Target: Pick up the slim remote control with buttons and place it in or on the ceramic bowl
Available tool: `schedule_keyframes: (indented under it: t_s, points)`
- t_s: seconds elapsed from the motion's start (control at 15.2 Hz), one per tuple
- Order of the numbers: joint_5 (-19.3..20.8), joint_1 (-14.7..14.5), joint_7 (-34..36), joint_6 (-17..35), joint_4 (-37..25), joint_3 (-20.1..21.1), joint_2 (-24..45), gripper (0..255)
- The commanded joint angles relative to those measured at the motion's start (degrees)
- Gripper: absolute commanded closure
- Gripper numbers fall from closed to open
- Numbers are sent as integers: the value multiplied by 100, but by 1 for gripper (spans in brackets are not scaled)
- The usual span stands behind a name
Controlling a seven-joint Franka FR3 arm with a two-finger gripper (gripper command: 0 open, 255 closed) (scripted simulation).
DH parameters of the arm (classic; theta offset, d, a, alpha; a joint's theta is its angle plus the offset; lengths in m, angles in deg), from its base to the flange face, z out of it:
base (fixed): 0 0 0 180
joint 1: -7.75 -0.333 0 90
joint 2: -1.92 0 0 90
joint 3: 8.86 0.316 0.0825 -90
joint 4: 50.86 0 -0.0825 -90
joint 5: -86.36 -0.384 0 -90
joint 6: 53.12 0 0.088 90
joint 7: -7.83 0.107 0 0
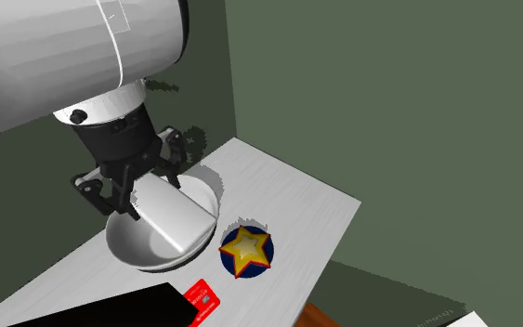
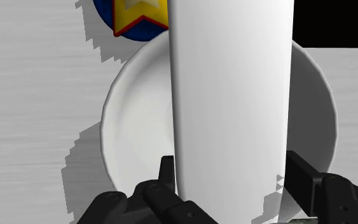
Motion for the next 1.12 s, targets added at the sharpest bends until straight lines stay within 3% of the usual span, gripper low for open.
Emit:
schedule_keyframes:
  t_s: [0.0, 0.26, 0.79, 0.86, 1.06]
  points:
    - [3, 5, -1, 150, 135, -4, 9, 255]
    - [20, 4, 12, 410, 317, -9, 88, 255]
    - [21, 3, 12, 409, 315, -9, 90, 255]
    - [21, 3, 12, 409, 314, -9, 90, 0]
    - [21, 3, 12, 409, 315, -9, 89, 0]
